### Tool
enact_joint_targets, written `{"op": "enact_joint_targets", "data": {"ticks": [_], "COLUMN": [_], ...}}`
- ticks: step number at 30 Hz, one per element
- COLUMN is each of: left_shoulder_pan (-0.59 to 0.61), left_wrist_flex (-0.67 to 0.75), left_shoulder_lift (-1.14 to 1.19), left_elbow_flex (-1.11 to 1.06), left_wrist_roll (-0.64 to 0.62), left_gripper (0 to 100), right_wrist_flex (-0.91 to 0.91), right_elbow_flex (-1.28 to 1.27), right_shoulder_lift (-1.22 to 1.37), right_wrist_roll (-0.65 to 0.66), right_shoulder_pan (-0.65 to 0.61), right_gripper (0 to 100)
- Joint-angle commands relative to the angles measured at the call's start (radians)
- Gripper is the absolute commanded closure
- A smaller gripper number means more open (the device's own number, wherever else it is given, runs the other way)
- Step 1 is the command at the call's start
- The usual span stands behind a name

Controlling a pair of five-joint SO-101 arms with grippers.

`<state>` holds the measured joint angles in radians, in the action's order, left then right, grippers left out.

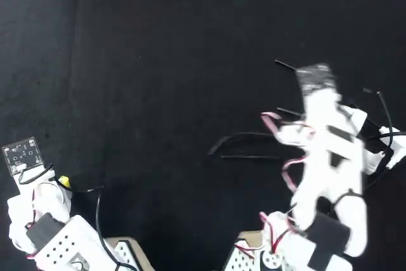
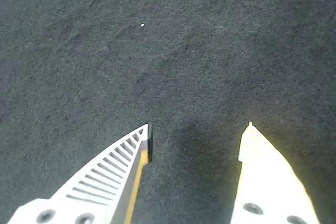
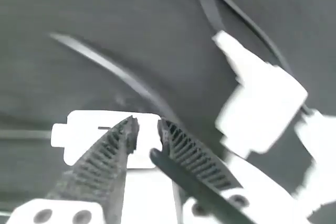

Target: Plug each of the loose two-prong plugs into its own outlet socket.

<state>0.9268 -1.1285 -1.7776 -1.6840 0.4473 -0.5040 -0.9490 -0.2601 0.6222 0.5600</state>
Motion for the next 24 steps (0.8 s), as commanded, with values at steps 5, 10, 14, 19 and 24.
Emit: {"op": "enact_joint_targets", "data": {"ticks": [5,10,14,19,24], "left_shoulder_pan": [-0.007,-0.01,-0.012,-0.012,-0.012], "left_wrist_flex": [-0.005,-0.006,-0.006,-0.028,-0.028], "left_shoulder_lift": [-0.011,-0.011,-0.011,-0.011,-0.011], "left_elbow_flex": [-0.016,-0.016,-0.016,-0.016,-0.016], "left_wrist_roll": [-0.009,-0.008,-0.006,-0.005,-0.005], "left_gripper": [72,72,72,72,72], "right_wrist_flex": [-0.015,-0.017,-0.023,-0.146,-0.417], "right_elbow_flex": [0.018,-0.028,-0.064,-0.036,-0.002], "right_shoulder_lift": [-0.004,-0.007,-0.013,-0.047,-0.289], "right_wrist_roll": [0.04,0.037,0.044,-0.018,-0.097], "right_shoulder_pan": [0.21,0.199,0.164,0.104,0.091], "right_gripper": [98.4,85.9,56.2,47.5,57.9]}}
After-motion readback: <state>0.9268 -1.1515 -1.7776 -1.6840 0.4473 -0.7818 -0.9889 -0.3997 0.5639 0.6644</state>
